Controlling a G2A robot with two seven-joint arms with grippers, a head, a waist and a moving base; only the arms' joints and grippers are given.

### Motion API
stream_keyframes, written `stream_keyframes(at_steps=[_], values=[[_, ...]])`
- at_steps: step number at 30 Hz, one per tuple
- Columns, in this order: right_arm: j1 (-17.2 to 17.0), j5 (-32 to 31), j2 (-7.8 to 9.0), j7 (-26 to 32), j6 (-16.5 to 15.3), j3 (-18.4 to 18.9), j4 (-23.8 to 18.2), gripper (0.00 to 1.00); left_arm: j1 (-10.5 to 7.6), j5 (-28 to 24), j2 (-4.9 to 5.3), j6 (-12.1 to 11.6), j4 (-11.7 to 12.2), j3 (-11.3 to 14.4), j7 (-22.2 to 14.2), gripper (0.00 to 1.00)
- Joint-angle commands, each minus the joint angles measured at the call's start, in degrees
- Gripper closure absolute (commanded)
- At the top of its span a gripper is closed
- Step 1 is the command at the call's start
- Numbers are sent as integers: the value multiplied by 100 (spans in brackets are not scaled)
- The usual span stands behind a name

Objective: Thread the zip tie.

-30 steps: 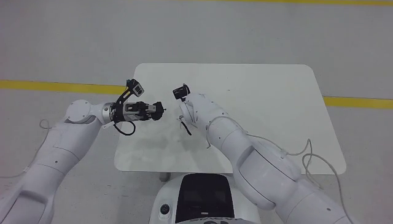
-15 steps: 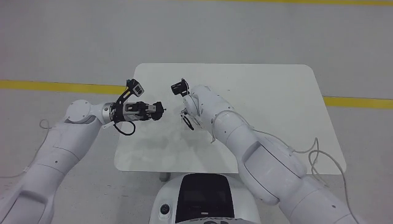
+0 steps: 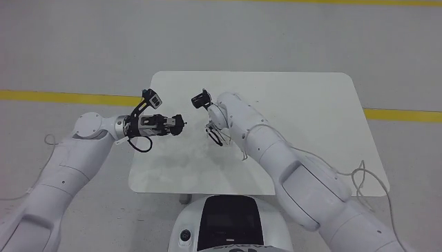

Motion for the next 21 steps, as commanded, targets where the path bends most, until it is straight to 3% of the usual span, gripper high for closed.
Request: stream_keyframes(at_steps=[1,4,13,17,21], values=[[-63,-47,49,78,8,27,-163,100,0,0,0,0,0,0,0,100],[-187,-121,128,220,12,74,-466,100,0,0,0,0,0,0,0,100],[-187,-121,128,220,12,74,-466,100,0,0,0,0,0,0,0,100],[-262,-286,163,99,15,47,-532,80,0,0,0,0,0,0,0,100],[-282,-440,211,351,-91,32,-671,77,0,0,0,0,0,0,0,100]])
